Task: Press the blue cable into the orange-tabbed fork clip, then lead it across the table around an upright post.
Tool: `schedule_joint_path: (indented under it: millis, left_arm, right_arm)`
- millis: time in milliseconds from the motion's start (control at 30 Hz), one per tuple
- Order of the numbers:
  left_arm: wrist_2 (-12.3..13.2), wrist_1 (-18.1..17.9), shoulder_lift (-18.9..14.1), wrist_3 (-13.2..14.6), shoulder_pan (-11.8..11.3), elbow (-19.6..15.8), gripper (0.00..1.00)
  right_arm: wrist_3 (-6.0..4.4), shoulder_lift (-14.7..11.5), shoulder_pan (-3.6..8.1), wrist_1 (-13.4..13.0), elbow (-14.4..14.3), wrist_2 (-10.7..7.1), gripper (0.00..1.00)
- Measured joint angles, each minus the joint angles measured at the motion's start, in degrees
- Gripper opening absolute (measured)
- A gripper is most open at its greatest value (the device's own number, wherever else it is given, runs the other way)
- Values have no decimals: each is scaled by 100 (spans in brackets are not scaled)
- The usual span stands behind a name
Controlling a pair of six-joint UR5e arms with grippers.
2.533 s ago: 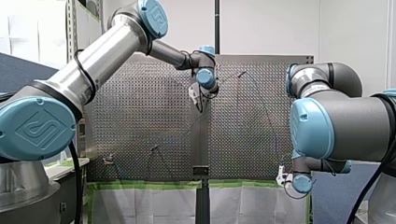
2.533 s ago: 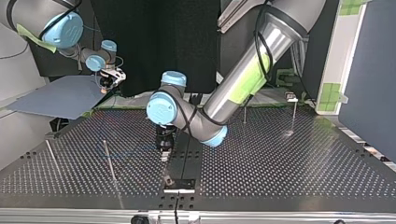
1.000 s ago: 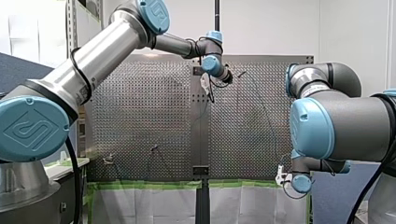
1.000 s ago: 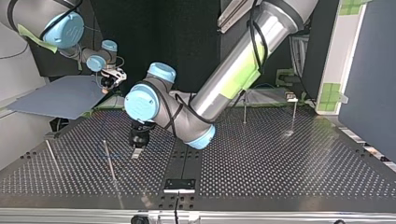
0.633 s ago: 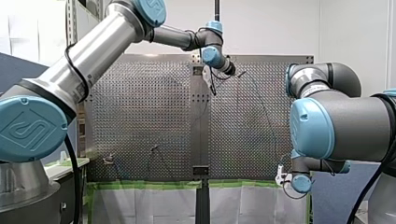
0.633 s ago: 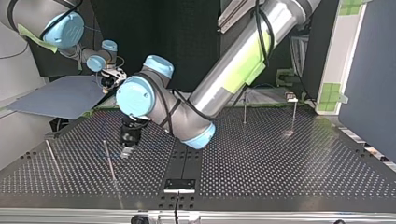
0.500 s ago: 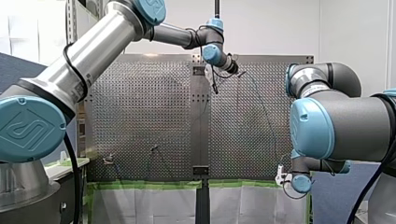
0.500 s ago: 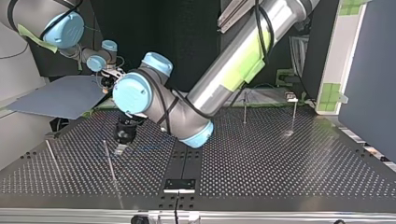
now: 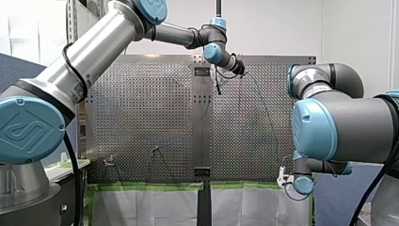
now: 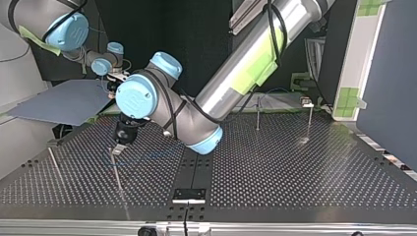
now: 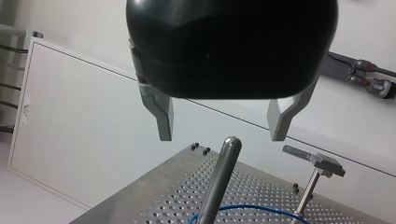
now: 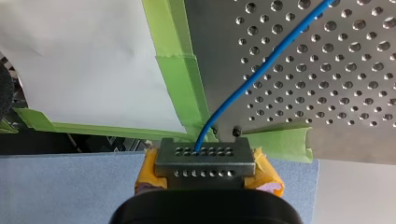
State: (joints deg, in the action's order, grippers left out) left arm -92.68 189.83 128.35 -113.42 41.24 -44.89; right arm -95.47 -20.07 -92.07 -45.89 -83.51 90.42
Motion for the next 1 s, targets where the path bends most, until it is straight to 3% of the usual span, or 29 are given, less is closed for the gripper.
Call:
schedule_joint_path:
  millis: [267,833,1000]
  left_arm:
    - [-107,97,0,88,0,0,100]
    - [-990,348,0,224,3,-1,100]
    - [-1092,380,0,224,7,0,100]
  right_arm:
    - [0,-1,-1,1,0,-4,0]
    - [0,2,-4,6,-2,-6,0]
    - [6,-1,-8,10,0,-6,0]
